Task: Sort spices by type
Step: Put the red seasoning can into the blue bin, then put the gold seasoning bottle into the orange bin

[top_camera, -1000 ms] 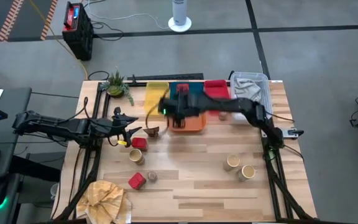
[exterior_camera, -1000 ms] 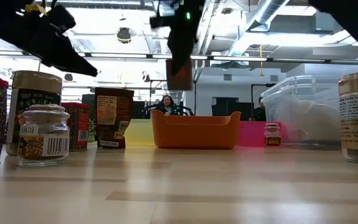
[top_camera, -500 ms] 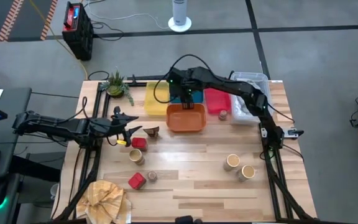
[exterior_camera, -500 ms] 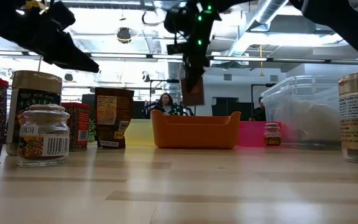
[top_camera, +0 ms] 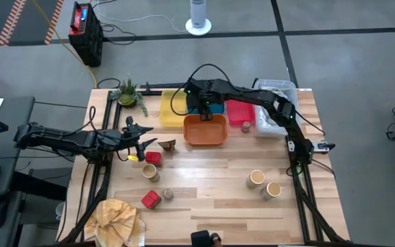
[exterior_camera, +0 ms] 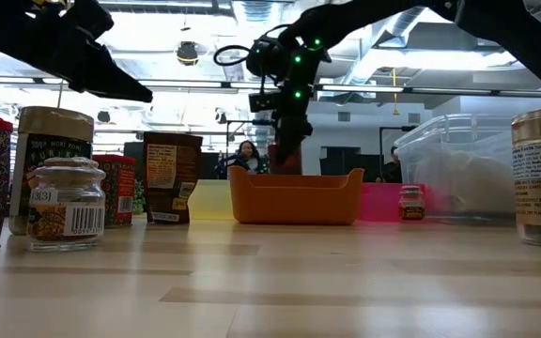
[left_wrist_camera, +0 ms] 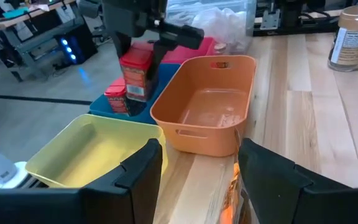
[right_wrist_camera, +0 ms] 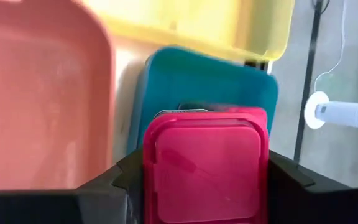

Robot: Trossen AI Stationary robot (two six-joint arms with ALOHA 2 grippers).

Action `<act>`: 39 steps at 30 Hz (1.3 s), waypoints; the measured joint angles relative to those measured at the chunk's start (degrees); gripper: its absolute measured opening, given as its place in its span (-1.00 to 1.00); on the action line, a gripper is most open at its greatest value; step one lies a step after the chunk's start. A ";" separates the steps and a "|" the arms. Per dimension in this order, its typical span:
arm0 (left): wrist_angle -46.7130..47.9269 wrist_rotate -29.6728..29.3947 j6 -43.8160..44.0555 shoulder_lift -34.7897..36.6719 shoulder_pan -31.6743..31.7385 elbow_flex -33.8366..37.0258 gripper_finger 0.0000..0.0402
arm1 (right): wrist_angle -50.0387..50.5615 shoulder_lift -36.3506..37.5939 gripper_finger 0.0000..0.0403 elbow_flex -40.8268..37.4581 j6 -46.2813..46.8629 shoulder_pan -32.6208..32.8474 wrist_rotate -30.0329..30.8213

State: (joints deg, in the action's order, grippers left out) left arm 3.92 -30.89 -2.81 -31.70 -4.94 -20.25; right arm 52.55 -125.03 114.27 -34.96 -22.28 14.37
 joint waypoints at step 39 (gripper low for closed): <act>9.53 0.17 7.79 -0.28 0.45 -3.97 0.00 | -6.95 0.26 0.45 3.23 10.18 8.74 -4.00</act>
State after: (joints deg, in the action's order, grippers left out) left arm 13.46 -30.72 4.98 -31.99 -4.49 -24.22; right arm 45.59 -124.77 117.49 -24.78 -13.54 10.37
